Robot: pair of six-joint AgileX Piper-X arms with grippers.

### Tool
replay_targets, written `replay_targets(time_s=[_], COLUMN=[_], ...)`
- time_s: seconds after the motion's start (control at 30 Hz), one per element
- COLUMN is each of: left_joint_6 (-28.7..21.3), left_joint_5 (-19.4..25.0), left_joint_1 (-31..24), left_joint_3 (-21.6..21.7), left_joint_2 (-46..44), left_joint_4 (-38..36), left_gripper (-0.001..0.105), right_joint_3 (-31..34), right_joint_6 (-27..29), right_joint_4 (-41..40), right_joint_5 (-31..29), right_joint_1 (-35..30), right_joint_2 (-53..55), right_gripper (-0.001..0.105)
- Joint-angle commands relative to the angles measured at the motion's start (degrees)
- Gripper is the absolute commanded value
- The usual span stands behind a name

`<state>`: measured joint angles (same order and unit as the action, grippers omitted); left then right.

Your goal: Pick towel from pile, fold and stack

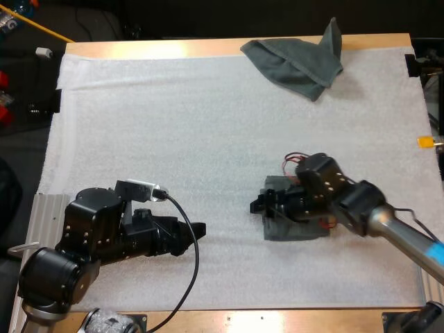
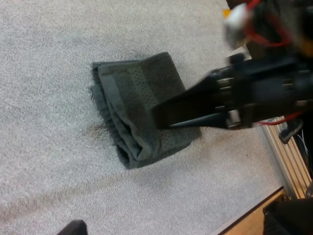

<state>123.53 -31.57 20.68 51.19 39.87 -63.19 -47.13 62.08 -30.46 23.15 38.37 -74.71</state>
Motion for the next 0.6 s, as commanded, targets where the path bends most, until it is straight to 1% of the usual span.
replay_targets(time_s=[0.0, 0.07, 0.17, 0.27, 0.4, 0.57], left_joint_6=[-0.5, -0.5, -0.5, -0.6, -0.6, -1.0], left_joint_5=[-0.4, -0.4, -0.4, -0.4, -0.4, -0.4], left_joint_1=[0.0, 0.0, 0.0, 0.0, 0.0, 0.0], left_joint_3=[0.0, 0.0, 0.0, 0.0, 0.0, 0.0], left_joint_2=[-0.3, -0.3, -0.3, -0.3, -0.3, -0.3], left_joint_4=[0.0, 0.0, 0.0, 0.0, 0.0, 0.0], left_gripper=[0.068, 0.068, 0.068, 0.068, 0.068, 0.068], right_joint_3=[0.0, 0.0, 0.0, 0.0, 0.0, 0.0], right_joint_6=[1.2, 1.8, 4.4, 7.2, 7.6, 7.6], right_joint_4=[-1.7, -4.1, -9.1, -17.0, -24.5, -31.7], right_joint_5=[-1.3, -3.2, -7.1, -11.5, -15.4, -17.1], right_joint_1=[0.2, 0.2, 0.2, 0.2, 0.2, 0.2], right_joint_2=[3.3, 6.5, 12.2, 19.9, 27.5, 36.4], right_gripper=[0.067, 0.067, 0.067, 0.067, 0.067, 0.067])
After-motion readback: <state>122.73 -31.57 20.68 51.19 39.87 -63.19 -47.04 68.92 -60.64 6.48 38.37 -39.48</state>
